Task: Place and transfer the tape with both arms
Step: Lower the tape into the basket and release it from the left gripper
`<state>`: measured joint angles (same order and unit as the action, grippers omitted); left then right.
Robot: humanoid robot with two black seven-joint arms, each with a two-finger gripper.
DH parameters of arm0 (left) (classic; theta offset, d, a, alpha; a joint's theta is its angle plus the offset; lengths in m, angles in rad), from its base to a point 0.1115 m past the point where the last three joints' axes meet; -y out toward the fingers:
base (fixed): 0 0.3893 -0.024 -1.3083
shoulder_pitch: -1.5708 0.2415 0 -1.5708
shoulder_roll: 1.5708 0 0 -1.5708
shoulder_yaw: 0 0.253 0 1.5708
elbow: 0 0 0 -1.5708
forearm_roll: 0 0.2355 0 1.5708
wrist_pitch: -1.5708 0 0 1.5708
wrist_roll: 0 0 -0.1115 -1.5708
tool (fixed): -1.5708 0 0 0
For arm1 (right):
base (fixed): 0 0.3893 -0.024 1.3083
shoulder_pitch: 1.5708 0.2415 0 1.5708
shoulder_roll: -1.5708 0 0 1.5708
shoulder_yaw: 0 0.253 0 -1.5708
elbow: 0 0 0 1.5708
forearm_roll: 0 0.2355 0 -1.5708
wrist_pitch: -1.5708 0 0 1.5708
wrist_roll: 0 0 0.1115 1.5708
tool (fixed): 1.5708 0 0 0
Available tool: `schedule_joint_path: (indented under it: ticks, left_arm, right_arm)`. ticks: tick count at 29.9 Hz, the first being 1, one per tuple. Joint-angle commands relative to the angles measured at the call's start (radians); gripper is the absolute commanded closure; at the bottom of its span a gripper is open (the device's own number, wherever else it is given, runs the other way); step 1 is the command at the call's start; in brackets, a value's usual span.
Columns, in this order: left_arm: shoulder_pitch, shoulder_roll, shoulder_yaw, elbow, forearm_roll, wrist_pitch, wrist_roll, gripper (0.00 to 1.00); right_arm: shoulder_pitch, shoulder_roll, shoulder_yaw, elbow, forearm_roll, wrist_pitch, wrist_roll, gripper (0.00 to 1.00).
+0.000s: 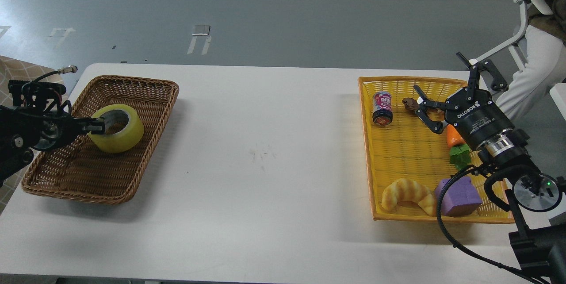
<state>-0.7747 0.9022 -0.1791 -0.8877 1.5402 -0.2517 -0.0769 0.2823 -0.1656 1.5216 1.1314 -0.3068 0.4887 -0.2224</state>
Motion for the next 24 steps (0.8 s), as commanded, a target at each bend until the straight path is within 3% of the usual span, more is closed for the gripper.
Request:
schedule_joint_path:
  ticks: [1,3,6,7,8,9,20,24]
  left_arm:
    - [0.000,0.000,0.000,0.000,0.000,0.008,0.003,1.00]
    - [0.000,0.000,0.000,0.000,0.000,0.012,0.003,1.00]
    - [0.000,0.001,0.000,0.000,0.000,0.025,0.003,0.61]
    - [0.000,0.004,0.000,0.000,0.000,0.034,0.002,0.37]
    - [0.000,0.004,0.000,0.000,-0.002,0.035,0.002,0.25]
    - [0.000,0.006,0.000,-0.004,-0.006,0.041,0.000,0.19]
    - [0.005,0.012,-0.019,-0.017,-0.093,0.035,-0.004,0.08]
    - [-0.162,0.043,-0.030,-0.027,-0.295,0.014,-0.009,0.07]
  right_arm:
    - [0.000,0.000,0.000,-0.001,0.000,0.000,0.000,0.00]
    - [0.000,0.000,0.000,-0.001,0.000,0.000,0.000,0.00]
    - [0.000,0.000,0.000,-0.002,0.000,0.000,0.000,0.00]
    - [0.000,0.000,0.000,-0.002,0.000,0.000,0.000,0.00]
    - [-0.002,0.000,0.000,-0.002,0.000,0.000,0.000,0.00]
    - [-0.002,0.000,-0.001,-0.002,0.000,0.000,0.000,0.00]
    - [0.000,0.004,0.000,0.001,0.000,0.000,0.000,0.00]
    - [0.006,0.003,0.002,0.001,0.000,0.000,0.000,0.00]
